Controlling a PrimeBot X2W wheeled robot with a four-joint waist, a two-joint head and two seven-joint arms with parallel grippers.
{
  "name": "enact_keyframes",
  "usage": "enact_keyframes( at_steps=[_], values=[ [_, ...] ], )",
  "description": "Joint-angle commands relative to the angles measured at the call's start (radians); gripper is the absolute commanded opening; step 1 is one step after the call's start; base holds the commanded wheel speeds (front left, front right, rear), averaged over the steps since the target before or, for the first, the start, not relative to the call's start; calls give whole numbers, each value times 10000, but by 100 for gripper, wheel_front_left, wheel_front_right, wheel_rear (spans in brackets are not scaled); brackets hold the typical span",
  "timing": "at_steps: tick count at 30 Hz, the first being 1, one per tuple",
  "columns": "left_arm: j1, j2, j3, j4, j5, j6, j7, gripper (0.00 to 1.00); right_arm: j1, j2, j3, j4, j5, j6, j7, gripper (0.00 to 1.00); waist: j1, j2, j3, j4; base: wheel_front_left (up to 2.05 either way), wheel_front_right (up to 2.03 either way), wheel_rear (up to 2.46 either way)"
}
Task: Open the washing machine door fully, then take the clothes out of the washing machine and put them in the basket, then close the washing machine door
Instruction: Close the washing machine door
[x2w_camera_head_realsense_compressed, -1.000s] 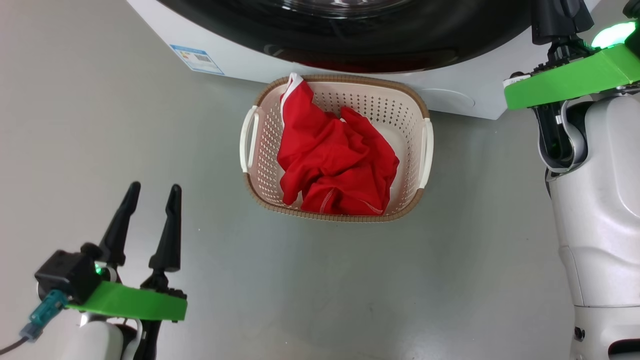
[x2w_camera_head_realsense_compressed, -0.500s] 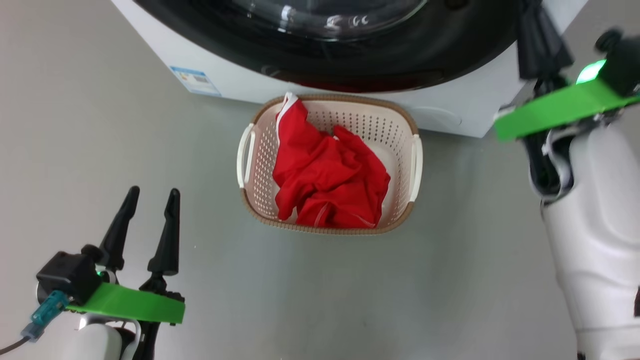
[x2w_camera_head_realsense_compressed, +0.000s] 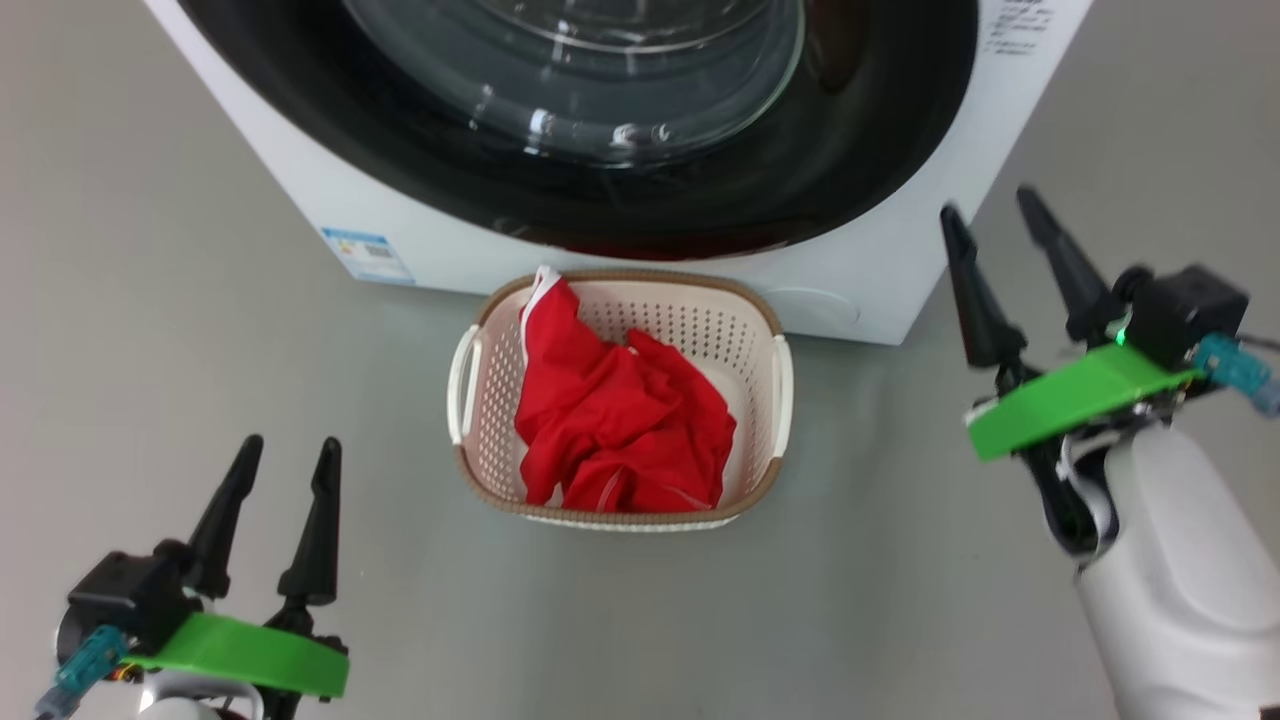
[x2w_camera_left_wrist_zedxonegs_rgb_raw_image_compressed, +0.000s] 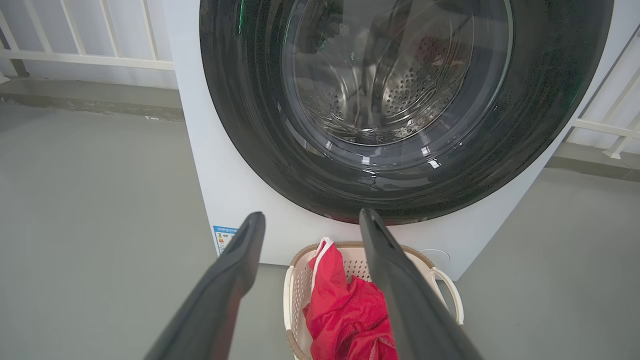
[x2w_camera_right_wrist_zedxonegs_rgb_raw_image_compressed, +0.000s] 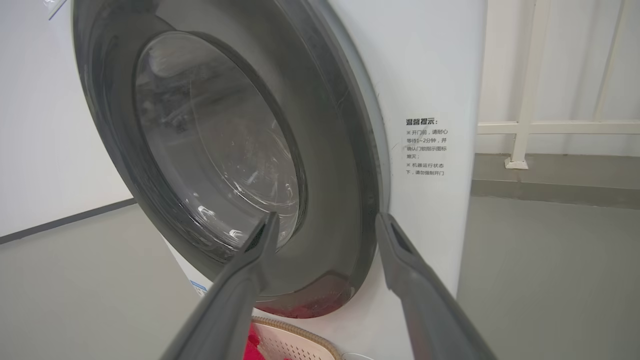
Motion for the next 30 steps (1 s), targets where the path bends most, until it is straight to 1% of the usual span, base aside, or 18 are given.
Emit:
enact_keyframes(
  at_steps=[1, 8, 14, 22, 30],
  values=[
    [26, 376, 437, -145, -40, -29, -92, 100, 292, 30, 238, -279, 41, -19, -46, 100, 0, 0, -329, -279, 0, 0, 0],
    [389, 600, 618, 4, -34, -29, -92, 100, 1372, -48, 325, -423, 172, -19, -46, 100, 0, 0, -942, -829, 0, 0, 0],
    [845, 684, 919, 63, -34, -29, -92, 100, 2115, -146, 280, -556, 251, -19, -46, 100, 0, 0, -1413, -1347, 0, 0, 0],
    [1348, 709, 1282, 68, -16, -29, -92, 100, 3132, -244, 53, -892, 307, -19, -46, 100, 0, 0, -1804, -1843, 0, 0, 0],
    [1834, 696, 1741, -20, -23, -29, -92, 100, 3786, -181, -104, -1034, 324, -19, -46, 100, 0, 0, -1994, -2343, 0, 0, 0]
  ],
)
